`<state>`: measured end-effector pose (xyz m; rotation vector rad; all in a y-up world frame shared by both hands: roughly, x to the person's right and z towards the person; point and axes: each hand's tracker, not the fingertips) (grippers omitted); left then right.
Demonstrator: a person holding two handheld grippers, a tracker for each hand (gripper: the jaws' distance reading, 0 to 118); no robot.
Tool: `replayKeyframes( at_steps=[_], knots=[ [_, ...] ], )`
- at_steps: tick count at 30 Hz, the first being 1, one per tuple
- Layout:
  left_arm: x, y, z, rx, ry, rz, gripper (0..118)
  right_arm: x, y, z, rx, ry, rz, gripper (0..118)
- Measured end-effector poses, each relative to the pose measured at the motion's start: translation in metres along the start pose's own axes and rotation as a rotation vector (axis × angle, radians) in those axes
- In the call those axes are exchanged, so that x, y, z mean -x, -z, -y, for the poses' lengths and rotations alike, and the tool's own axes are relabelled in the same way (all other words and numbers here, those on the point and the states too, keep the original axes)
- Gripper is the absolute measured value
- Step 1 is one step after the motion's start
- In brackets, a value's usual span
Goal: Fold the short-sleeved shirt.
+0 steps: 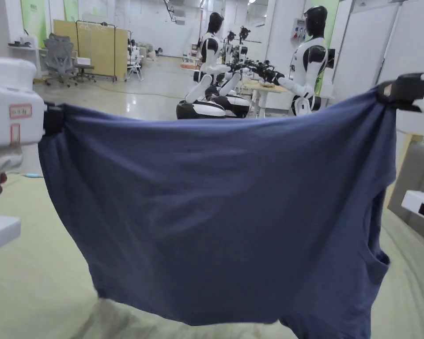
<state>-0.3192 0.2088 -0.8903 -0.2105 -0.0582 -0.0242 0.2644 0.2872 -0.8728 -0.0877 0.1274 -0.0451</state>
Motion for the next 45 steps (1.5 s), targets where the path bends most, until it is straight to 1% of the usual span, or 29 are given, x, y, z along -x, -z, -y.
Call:
replayKeyframes(
  at_steps=[3, 7, 9, 12, 15, 18, 22, 24, 25, 27, 30, 32, 36, 38, 40, 41, 44, 45],
  knots=[
    [-0.006, 0.007, -0.037, -0.051, 0.024, -0.024, 1, -0.012, 0.012, -0.027, -0.043, 0.028, -0.006, 11],
    [-0.007, 0.007, -0.080, -0.089, 0.042, -0.048, 1, -0.016, 0.024, -0.054, -0.085, 0.022, -0.004, 11],
    [-0.008, 0.003, -0.094, -0.105, 0.056, -0.054, 1, -0.009, 0.022, -0.054, -0.103, 0.032, -0.014, 11],
    [-0.009, 0.010, -0.094, -0.116, 0.102, -0.078, 1, -0.013, 0.029, -0.048, -0.107, 0.070, -0.040, 11],
    [-0.008, 0.021, -0.068, -0.093, 0.096, -0.075, 1, -0.022, 0.051, -0.027, -0.079, 0.075, -0.035, 11],
    [-0.002, 0.040, -0.016, -0.041, 0.022, -0.057, 1, -0.029, 0.072, 0.015, 0.011, 0.097, -0.025, 11],
    [-0.015, 0.061, 0.060, 0.027, 0.012, -0.072, 1, -0.038, 0.096, 0.081, 0.067, 0.119, -0.016, 11],
    [-0.017, 0.063, 0.086, 0.102, -0.014, -0.043, 1, -0.039, 0.095, 0.101, 0.091, 0.121, -0.004, 11],
    [-0.016, 0.057, 0.094, 0.098, -0.041, -0.031, 1, -0.035, 0.085, 0.109, 0.104, 0.114, 0.008, 11],
    [-0.020, 0.040, 0.104, 0.103, -0.062, -0.027, 1, -0.034, 0.065, 0.117, 0.109, 0.115, -0.001, 11],
    [-0.025, 0.002, 0.118, 0.119, -0.053, -0.029, 1, -0.032, 0.023, 0.130, 0.132, 0.114, -0.021, 11],
    [-0.027, -0.024, 0.132, 0.144, -0.054, -0.023, 1, -0.030, -0.008, 0.141, 0.158, 0.087, -0.024, 11],
    [-0.027, -0.086, 0.184, 0.221, -0.050, -0.013, 1, -0.027, -0.085, 0.182, 0.218, 0.031, -0.047, 11],
    [-0.029, -0.116, 0.217, 0.281, -0.042, 0.002, 1, -0.026, -0.119, 0.212, 0.274, 0.000, -0.055, 11],
    [-0.032, -0.145, 0.259, 0.344, -0.041, 0.020, 1, -0.021, -0.150, 0.256, 0.342, -0.021, -0.059, 11],
    [-0.035, -0.156, 0.280, 0.384, -0.032, 0.025, 1, -0.019, -0.164, 0.281, 0.394, -0.043, -0.067, 11],
    [-0.040, -0.183, 0.338, 0.538, -0.028, 0.049, 1, -0.011, -0.187, 0.352, 0.549, -0.084, -0.052, 11],
    [-0.041, -0.188, 0.355, 0.580, -0.060, 0.050, 1, -0.008, -0.192, 0.377, 0.591, -0.070, -0.041, 11]
  ],
)
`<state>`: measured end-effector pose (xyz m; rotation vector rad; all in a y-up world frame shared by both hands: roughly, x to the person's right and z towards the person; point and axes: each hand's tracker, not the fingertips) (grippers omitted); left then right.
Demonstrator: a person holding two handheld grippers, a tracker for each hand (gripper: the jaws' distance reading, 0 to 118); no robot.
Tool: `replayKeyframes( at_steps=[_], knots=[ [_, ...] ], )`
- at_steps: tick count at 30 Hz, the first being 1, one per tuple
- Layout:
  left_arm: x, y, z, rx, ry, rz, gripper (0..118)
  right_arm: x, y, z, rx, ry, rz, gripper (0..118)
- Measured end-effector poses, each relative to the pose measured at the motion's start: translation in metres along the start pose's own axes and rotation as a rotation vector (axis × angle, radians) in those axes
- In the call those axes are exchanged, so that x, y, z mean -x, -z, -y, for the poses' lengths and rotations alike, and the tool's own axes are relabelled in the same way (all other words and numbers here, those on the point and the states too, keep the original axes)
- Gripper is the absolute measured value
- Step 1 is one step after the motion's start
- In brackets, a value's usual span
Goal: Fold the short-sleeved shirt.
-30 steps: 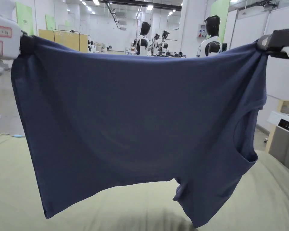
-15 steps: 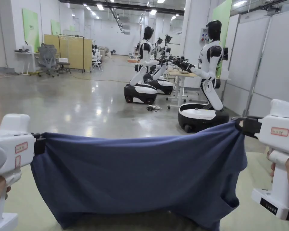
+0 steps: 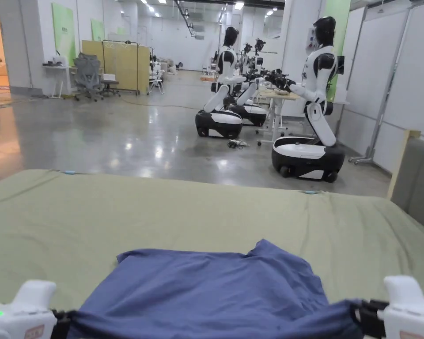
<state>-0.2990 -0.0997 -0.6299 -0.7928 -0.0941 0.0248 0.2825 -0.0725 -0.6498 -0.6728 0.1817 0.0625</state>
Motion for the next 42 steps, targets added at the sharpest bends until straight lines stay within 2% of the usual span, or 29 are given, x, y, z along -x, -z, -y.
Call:
replayKeyframes(
  at_steps=[3, 6, 7, 8, 9, 10, 11, 12, 14, 16, 18, 19, 20, 21, 22, 23, 24, 25, 27, 33, 36, 37, 38, 39, 40, 42],
  knots=[
    [0.000, 0.011, 0.037, 0.090, -0.047, -0.007, 1, 0.004, 0.024, 0.047, 0.136, 0.068, 0.019, 11],
    [0.001, 0.013, 0.053, 0.097, -0.052, -0.017, 1, 0.004, 0.030, 0.067, 0.165, 0.109, 0.060, 11],
    [0.001, 0.010, 0.053, 0.090, -0.065, -0.013, 4, 0.002, 0.027, 0.068, 0.146, 0.134, 0.053, 11],
    [-0.001, 0.004, 0.050, 0.064, -0.073, -0.048, 13, 0.001, 0.017, 0.068, 0.115, 0.163, 0.063, 13],
    [-0.002, -0.003, 0.048, 0.026, -0.063, -0.080, 53, 0.002, 0.006, 0.062, 0.060, 0.162, 0.081, 24],
    [-0.005, -0.012, 0.043, -0.015, -0.051, -0.099, 94, 0.006, -0.007, 0.055, -0.003, 0.144, 0.094, 44],
    [-0.010, -0.024, 0.039, -0.077, -0.037, -0.096, 116, 0.011, -0.021, 0.046, -0.085, 0.133, 0.085, 71],
    [-0.019, -0.043, 0.032, -0.202, -0.025, -0.077, 117, 0.020, -0.035, 0.036, -0.175, 0.129, 0.078, 96],
    [-0.039, -0.070, 0.024, -0.375, -0.013, -0.078, 115, 0.037, -0.062, 0.017, -0.358, 0.128, 0.079, 98],
    [-0.065, -0.098, 0.018, -0.586, 0.035, -0.100, 116, 0.051, -0.075, 0.004, -0.474, 0.103, 0.104, 98],
    [-0.083, -0.112, 0.016, -0.676, 0.077, -0.152, 116, 0.063, -0.085, -0.003, -0.524, 0.060, 0.122, 98],
    [-0.089, -0.116, 0.016, -0.692, 0.099, -0.159, 114, 0.068, -0.089, -0.004, -0.536, 0.043, 0.136, 91],
    [-0.095, -0.120, 0.016, -0.708, 0.126, -0.177, 107, 0.081, -0.101, -0.005, -0.556, 0.037, 0.141, 68],
    [-0.097, -0.119, 0.017, -0.707, 0.152, -0.182, 65, 0.085, -0.103, -0.004, -0.560, 0.039, 0.150, 15],
    [-0.100, -0.119, 0.018, -0.716, 0.180, -0.193, 6, 0.088, -0.103, -0.006, -0.549, 0.035, 0.184, 4],
    [-0.102, -0.117, 0.016, -0.685, 0.202, -0.222, 0, 0.090, -0.104, -0.005, -0.556, 0.036, 0.207, 4],
    [-0.097, -0.114, 0.015, -0.662, 0.196, -0.246, 0, 0.085, -0.102, -0.004, -0.555, 0.037, 0.171, 4],
    [-0.094, -0.115, 0.014, -0.631, 0.192, -0.159, 0, 0.084, -0.101, -0.004, -0.537, 0.043, 0.131, 4],
    [-0.080, -0.113, 0.012, -0.577, 0.111, -0.118, 0, 0.085, -0.098, -0.003, -0.510, 0.029, 0.155, 4],
    [-0.017, -0.079, 0.025, -0.341, 0.079, -0.119, 0, 0.070, -0.076, 0.016, -0.424, -0.003, 0.151, 4],
    [0.005, -0.060, 0.044, -0.230, 0.047, -0.082, 0, 0.064, -0.060, 0.027, -0.367, 0.012, 0.137, 4],
    [0.004, -0.053, 0.052, -0.187, 0.043, -0.060, 8, 0.062, -0.055, 0.029, -0.343, 0.012, 0.135, 4],
    [0.007, -0.046, 0.059, -0.147, 0.036, -0.056, 33, 0.061, -0.049, 0.031, -0.313, 0.010, 0.137, 4],
    [0.009, -0.038, 0.065, -0.107, 0.043, -0.040, 93, 0.059, -0.045, 0.034, -0.292, 0.010, 0.138, 4],
    [0.010, -0.032, 0.070, -0.086, 0.059, -0.028, 118, 0.059, -0.040, 0.038, -0.274, 0.009, 0.133, 4],
    [0.009, -0.010, 0.075, -0.060, 0.098, -0.048, 116, 0.055, -0.032, 0.043, -0.228, 0.011, 0.128, 4]
  ],
)
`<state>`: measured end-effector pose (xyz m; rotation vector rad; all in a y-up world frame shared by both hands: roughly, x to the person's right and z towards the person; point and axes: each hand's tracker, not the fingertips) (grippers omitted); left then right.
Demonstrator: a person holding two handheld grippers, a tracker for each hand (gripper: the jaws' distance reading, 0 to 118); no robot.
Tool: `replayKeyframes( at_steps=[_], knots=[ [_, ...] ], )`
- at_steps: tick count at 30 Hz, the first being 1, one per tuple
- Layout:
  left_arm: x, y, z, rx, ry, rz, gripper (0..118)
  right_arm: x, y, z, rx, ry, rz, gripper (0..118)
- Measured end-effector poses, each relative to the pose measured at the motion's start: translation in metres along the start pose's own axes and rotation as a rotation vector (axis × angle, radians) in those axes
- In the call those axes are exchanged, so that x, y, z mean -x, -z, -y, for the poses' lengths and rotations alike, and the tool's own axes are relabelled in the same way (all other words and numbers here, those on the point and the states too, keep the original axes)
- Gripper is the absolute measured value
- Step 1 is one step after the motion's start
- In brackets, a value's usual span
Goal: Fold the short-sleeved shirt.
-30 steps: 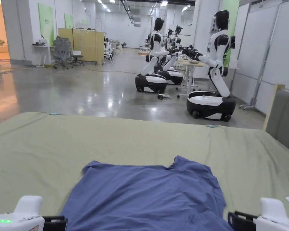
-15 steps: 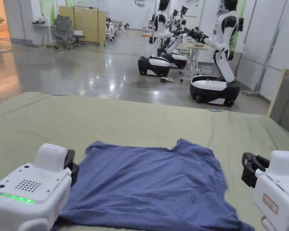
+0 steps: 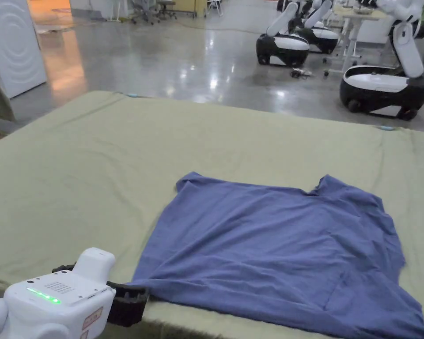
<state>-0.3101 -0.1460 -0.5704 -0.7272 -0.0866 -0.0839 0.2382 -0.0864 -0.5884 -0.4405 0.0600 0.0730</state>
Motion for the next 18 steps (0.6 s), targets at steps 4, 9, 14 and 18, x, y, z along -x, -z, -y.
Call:
replayKeyframes(
  at_steps=[4, 9, 14, 18],
  knots=[
    [-0.007, 0.020, 0.004, 0.037, 0.006, 0.019, 114, -0.010, 0.010, 0.015, 0.067, -0.004, 0.008, 4],
    [-0.012, 0.045, 0.005, 0.097, 0.036, -0.001, 37, -0.018, 0.005, 0.022, 0.154, -0.004, 0.024, 4],
    [-0.039, 0.026, -0.001, 0.093, 0.027, -0.010, 1, -0.038, 0.011, 0.034, 0.193, -0.007, 0.047, 27],
    [-0.033, 0.022, -0.013, 0.107, -0.011, 0.015, 1, -0.043, 0.026, 0.043, 0.264, 0.036, -0.099, 105]
  ],
)
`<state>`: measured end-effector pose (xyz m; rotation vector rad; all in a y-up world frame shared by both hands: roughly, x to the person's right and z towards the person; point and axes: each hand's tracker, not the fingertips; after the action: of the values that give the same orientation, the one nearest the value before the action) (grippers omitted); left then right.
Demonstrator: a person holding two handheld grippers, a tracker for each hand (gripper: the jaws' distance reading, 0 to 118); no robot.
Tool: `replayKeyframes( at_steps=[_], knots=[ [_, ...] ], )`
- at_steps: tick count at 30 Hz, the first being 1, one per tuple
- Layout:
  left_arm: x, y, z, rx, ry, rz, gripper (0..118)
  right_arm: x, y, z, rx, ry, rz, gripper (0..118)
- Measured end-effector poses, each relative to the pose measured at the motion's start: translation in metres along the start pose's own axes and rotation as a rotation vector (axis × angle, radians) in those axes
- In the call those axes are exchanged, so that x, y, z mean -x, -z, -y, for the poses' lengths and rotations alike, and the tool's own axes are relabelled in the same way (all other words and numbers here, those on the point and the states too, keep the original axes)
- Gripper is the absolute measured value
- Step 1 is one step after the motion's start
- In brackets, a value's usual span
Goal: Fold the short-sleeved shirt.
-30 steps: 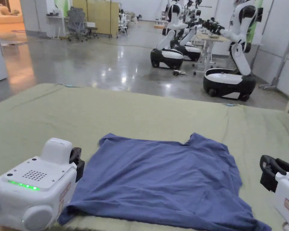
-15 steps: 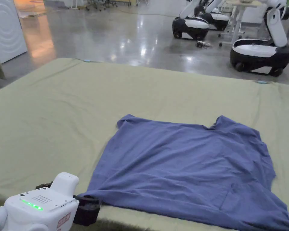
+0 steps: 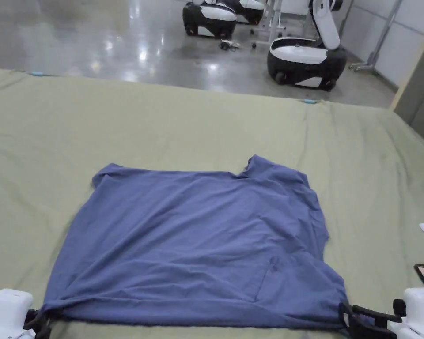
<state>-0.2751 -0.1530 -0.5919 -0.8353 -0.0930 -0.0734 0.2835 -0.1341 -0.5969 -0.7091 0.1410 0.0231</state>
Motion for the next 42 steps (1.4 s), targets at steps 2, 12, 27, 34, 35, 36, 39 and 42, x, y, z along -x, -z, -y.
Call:
replayKeyframes(
  at_steps=[2, 12, 27, 34, 35, 36, 39, 42],
  knots=[
    [0.004, 0.005, 0.000, 0.007, 0.004, 0.000, 1, 0.004, 0.009, 0.005, 0.016, -0.001, -0.017, 105],
    [0.017, -0.006, -0.027, 0.037, 0.051, -0.009, 1, -0.003, -0.001, -0.004, -0.022, 0.034, -0.029, 6],
    [0.031, 0.134, -0.203, 0.158, 0.042, -0.046, 1, -0.006, 0.149, -0.169, 0.072, 0.052, 0.012, 7],
    [0.022, 0.136, -0.186, 0.094, 0.011, -0.036, 18, -0.018, 0.161, -0.142, 0.051, 0.106, -0.006, 49],
    [0.019, 0.120, -0.183, 0.042, 0.014, -0.044, 26, -0.015, 0.146, -0.138, -0.003, 0.076, -0.007, 58],
    [0.012, 0.104, -0.176, -0.034, 0.037, -0.055, 77, -0.005, 0.128, -0.134, -0.059, 0.057, -0.020, 87],
    [-0.011, 0.038, -0.146, -0.360, 0.042, -0.047, 116, 0.017, 0.076, -0.112, -0.268, 0.052, -0.095, 94],
    [-0.036, -0.013, -0.121, -0.524, 0.023, -0.075, 118, 0.051, 0.035, -0.091, -0.399, 0.021, -0.018, 94]
  ],
)
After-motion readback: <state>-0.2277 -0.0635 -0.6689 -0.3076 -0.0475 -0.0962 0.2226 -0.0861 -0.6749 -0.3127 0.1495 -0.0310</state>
